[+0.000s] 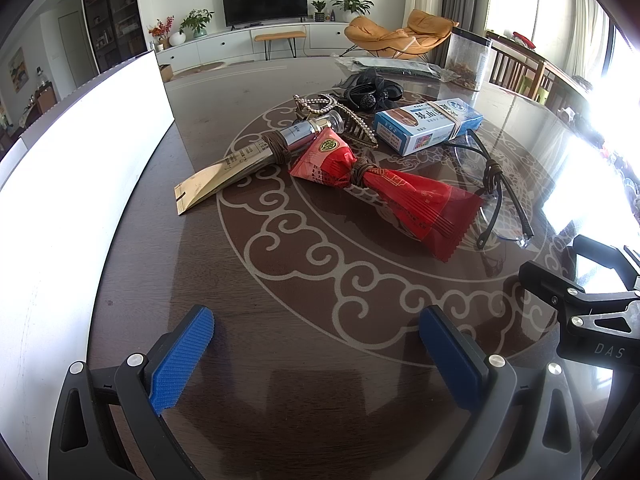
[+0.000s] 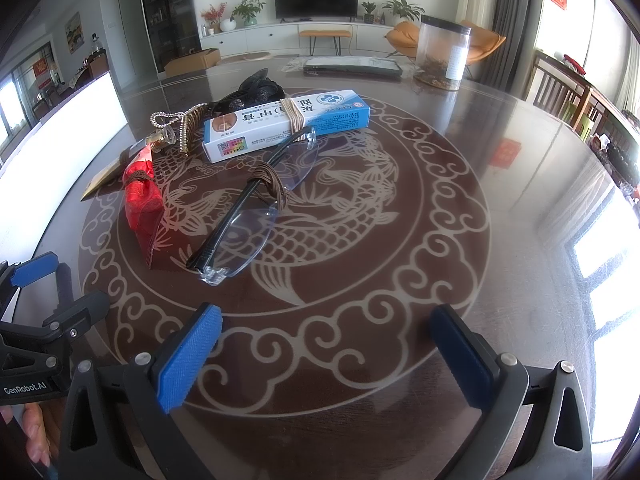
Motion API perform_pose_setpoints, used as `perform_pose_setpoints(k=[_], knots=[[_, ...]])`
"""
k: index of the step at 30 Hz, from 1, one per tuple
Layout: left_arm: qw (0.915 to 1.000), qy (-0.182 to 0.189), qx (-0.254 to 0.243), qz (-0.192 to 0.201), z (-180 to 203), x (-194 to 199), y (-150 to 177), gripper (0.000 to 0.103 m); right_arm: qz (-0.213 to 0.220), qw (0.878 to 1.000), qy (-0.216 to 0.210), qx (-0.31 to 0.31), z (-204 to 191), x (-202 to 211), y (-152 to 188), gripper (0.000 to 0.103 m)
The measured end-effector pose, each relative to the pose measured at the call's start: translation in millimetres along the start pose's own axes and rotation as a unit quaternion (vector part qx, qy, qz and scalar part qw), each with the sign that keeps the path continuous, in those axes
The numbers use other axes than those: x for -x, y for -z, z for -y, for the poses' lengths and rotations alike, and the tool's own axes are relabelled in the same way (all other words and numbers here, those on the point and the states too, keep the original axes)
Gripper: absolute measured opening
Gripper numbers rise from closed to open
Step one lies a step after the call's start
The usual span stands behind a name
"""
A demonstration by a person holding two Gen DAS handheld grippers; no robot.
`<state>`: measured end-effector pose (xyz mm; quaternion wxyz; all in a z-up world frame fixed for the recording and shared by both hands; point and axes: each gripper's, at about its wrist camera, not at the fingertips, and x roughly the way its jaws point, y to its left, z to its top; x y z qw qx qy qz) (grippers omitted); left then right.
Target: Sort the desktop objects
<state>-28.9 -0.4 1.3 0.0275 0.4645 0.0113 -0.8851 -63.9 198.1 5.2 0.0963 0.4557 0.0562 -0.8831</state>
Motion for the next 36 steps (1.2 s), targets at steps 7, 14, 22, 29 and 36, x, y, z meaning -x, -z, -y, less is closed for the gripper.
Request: perform_pose_setpoints(k=[7,14,22,29,36], knots=[[1.0000,0.001,0.000,0.000,-0.6,0.7,0.5,0.103,0.000,1.000,0.000,0.000,-0.1,0.0,0.0,0.103],[0.9999,-0.001,0.015,-0.008,-4.5,2.1,-0.6,0.103,0.000,1.000,0.000,0.000,-0.1,-0.1,0.0,0.103],[0.9907,0.073,0.112,0.021,-12.6,11.5,-61.2,0.103,0.000,1.000,0.000,0.000,0.0,-0.1,0.0,0.103],[0.9912,0.016,0.130,-0.021,2.4,-43.4,-93.9,0.103,0.000,1.000,0.000,0.000,-0.2,-0.3,0.0,0.103],[0.9941,-0.057,0.086,-0.034,22.7,-67.9,-96.7,0.103,0.000,1.000,0.000,0.000,0.0,-0.2,0.1,0.103]])
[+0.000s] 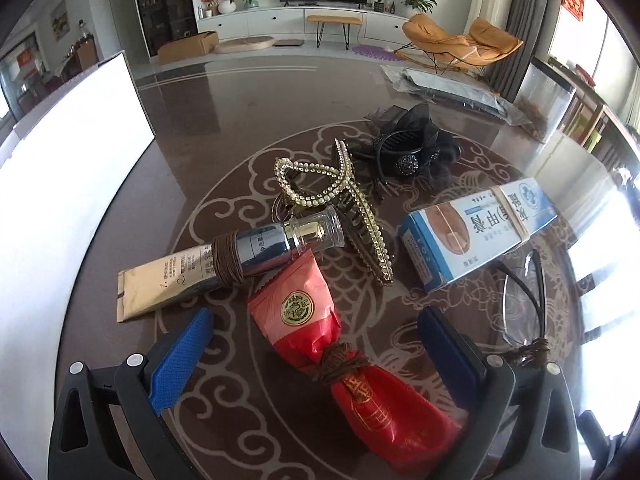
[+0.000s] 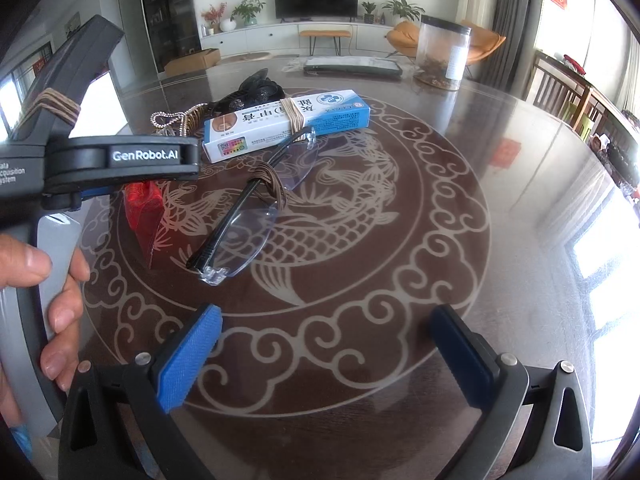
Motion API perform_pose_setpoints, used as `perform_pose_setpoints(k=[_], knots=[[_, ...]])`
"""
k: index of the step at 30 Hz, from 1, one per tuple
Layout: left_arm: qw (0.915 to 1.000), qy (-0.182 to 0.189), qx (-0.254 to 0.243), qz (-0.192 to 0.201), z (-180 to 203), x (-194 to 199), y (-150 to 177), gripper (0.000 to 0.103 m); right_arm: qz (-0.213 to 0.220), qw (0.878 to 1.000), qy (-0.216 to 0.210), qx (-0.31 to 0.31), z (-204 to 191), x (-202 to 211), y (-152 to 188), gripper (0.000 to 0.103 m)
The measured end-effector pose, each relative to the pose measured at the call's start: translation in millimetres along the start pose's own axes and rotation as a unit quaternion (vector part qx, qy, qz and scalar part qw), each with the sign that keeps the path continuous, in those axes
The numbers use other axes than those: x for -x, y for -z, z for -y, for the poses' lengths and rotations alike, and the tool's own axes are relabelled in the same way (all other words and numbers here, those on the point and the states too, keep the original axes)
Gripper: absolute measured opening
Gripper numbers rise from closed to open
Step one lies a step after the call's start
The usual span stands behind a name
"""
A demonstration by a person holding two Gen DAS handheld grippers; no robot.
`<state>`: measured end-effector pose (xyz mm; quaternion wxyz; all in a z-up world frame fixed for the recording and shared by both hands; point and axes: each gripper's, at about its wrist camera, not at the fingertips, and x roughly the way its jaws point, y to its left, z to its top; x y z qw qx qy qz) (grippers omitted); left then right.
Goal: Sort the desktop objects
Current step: 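Move the left tool down toward the red tea packet, then close the left gripper on the red tea packet while the right gripper grasps the clear-lens glasses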
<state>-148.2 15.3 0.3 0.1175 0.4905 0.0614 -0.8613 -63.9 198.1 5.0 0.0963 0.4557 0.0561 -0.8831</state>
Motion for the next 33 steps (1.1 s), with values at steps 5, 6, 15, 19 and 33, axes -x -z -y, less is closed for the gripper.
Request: perform_pose_setpoints(k=[5,6,15,19,33], knots=[[0.9987,0.018,-0.024,0.042,-7.1,14.0,5.4,0.035,0.000,1.000,0.000,0.000,0.1,0.2,0.0,0.103],[0.9986,0.024,-0.027,0.038,-10.8,15.7,6.6,0.033,0.000,1.000,0.000,0.000,0.1,0.2,0.0,0.103],[0.9940,0.049,-0.087,0.043,-59.9,59.9,82.4,0.027,0.000,1.000,0.000,0.000,0.1,0.2,0.1,0.103],[0.9903,0.056,-0.108,0.067,-71.0,71.7,105.2,0.028,0.000,1.000,0.000,0.000,0.1,0.2,0.2,0.103],[0.9895,0.071,-0.104,0.070,-79.4,75.6,105.9,0.028,0.018,0.997,-0.056,-0.054,8.5,23.0,2.2,0.103]])
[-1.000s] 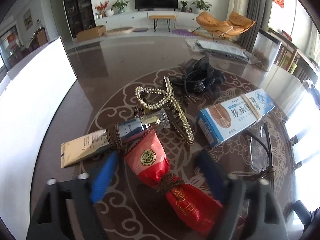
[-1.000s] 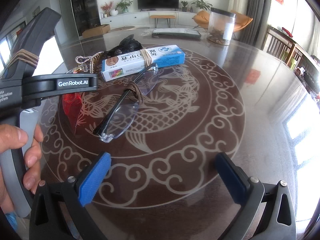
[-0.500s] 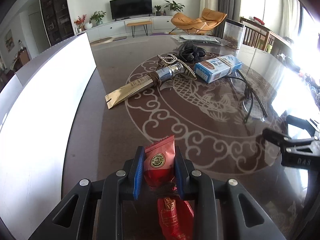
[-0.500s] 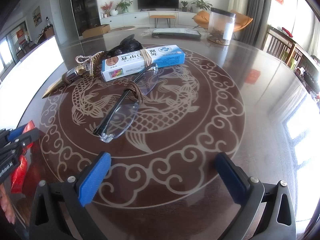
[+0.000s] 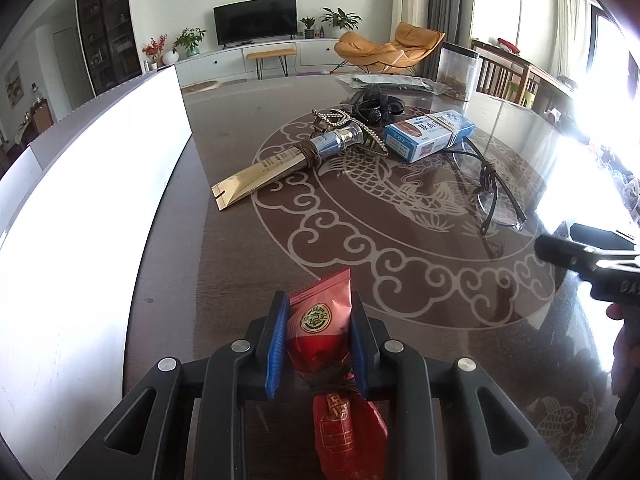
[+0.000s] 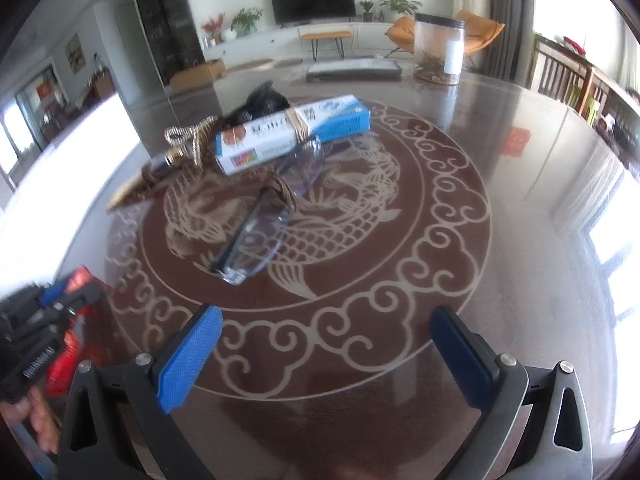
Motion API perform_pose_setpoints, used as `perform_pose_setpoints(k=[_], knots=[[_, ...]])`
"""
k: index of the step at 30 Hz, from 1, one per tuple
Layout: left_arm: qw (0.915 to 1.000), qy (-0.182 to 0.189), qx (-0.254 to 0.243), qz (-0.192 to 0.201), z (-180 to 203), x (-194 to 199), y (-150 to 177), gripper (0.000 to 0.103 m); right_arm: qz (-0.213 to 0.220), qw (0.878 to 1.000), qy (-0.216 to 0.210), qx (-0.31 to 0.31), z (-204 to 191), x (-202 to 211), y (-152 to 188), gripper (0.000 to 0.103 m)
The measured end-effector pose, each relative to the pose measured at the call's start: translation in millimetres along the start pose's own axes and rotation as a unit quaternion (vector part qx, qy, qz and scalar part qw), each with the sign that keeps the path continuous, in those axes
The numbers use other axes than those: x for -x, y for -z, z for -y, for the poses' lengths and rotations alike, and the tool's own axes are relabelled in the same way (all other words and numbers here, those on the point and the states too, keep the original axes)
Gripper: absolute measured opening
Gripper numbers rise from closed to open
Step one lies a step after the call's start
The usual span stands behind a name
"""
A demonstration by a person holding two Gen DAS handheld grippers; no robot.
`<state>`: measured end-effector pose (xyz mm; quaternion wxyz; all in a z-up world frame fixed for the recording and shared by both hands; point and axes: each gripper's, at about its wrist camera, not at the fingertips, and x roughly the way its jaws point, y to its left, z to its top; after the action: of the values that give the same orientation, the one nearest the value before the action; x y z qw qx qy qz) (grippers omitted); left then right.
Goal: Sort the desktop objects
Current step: 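Close the left gripper on the red tea packet while the right gripper grasps the clear-lens glasses, then lift the tea packet and glasses with both grippers above the table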
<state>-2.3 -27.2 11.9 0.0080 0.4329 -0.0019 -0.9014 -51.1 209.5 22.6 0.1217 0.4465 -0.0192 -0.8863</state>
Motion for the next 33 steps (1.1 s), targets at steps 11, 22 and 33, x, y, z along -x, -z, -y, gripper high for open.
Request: perform_pose_setpoints(k=[11,22,33], knots=[[1.0000,-0.005,-0.005,0.000,-0.8,-0.4,0.0,0.028,-0.067,0.998,0.017,-0.004,-43.3,-67.2,-76.2,0.064],[1.0000,-0.003,-0.004,0.000,-1.5,-0.7,0.4,0.028,-0.014,0.998,0.007,0.065,-23.6,-19.0,-10.0,0.014],[0.9997,0.021,-0.014,0.000,7.1,11.6,12.0,0.029,0.014,0.998,0.019,0.052,2.4,28.9,46.3,0.018]])
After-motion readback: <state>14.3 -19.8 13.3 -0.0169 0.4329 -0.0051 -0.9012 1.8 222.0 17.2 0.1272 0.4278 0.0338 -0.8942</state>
